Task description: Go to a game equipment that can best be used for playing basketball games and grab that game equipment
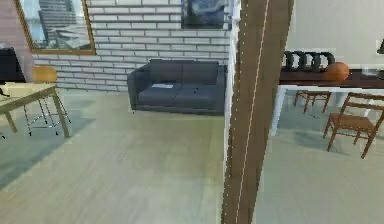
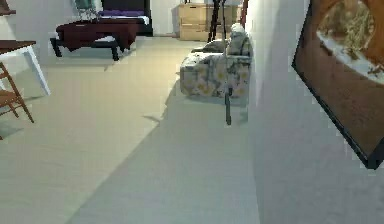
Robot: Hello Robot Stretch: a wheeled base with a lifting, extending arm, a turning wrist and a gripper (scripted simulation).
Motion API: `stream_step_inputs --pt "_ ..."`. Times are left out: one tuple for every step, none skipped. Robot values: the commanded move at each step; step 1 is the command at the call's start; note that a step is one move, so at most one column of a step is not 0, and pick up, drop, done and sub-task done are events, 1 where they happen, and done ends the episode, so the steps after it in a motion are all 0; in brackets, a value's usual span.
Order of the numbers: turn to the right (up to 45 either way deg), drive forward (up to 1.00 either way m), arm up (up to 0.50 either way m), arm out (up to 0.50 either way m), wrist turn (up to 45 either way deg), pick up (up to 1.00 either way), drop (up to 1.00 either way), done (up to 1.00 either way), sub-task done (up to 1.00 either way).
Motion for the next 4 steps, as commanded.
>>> stream_step_inputs --pt "45.0 0.00 0.00 0.00 0.0 0.00 0.00 0.00 0.00" --pt "42.0 0.00 0.00 0.00 0.0 0.00 0.00 0.00 0.00" --pt "0.0 0.25 0.00 0.00 0.0 0.00 0.00 0.00 0.00" --pt "-12.0 0.00 0.00 0.00 0.0 0.00 0.00 0.00 0.00"
